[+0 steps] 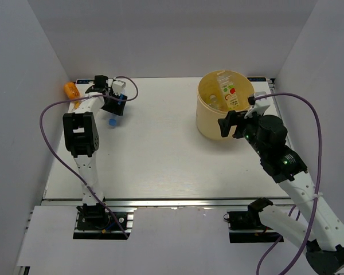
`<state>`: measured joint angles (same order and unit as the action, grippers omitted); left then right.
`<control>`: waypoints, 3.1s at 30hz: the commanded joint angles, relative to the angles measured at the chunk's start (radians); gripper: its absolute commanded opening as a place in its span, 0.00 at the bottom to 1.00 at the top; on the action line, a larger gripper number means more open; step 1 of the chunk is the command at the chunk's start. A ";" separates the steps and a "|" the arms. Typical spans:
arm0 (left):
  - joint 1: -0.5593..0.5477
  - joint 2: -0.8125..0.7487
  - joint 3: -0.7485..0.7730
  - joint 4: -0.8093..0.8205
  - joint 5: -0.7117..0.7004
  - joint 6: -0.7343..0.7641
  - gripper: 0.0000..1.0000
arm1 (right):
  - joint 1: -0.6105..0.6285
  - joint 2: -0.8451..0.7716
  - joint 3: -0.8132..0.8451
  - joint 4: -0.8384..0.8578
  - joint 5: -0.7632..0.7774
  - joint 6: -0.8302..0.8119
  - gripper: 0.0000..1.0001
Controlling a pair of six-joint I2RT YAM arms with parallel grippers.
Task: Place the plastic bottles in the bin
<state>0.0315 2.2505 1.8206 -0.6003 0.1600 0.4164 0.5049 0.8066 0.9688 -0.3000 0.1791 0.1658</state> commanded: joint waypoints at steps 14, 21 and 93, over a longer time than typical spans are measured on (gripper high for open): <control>-0.010 -0.268 0.034 0.228 0.226 -0.419 0.43 | -0.065 -0.010 -0.045 -0.170 0.616 0.247 0.89; -0.186 -0.532 -0.170 0.582 0.130 -0.772 0.43 | -0.160 0.035 -0.096 -0.197 0.479 0.282 0.89; 0.320 -0.376 -0.288 0.370 0.048 -0.272 0.98 | -0.213 -0.112 -0.200 -0.108 0.373 0.192 0.89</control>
<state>0.3050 1.8374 1.4441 -0.1791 0.1448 0.1394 0.2947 0.7063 0.7685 -0.4225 0.5220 0.3592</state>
